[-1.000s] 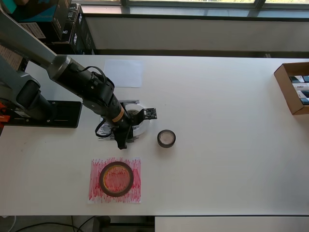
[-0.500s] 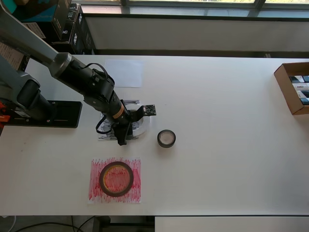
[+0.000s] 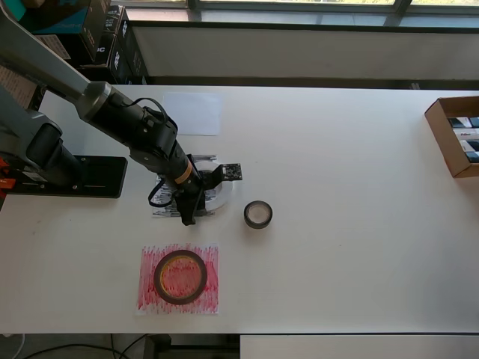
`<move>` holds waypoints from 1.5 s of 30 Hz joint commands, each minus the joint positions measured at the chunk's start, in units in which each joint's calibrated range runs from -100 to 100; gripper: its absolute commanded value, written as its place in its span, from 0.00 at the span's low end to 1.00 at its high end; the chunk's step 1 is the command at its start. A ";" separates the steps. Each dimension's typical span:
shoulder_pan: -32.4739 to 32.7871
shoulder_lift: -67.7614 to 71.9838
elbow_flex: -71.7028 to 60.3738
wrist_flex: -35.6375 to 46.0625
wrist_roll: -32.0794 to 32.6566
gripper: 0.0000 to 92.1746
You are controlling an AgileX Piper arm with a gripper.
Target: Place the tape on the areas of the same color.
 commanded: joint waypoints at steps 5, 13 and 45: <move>-0.26 -0.18 0.81 -0.53 0.10 0.52; 0.13 -0.18 0.81 -0.53 0.84 0.57; -1.37 2.06 -0.01 -3.24 7.63 0.62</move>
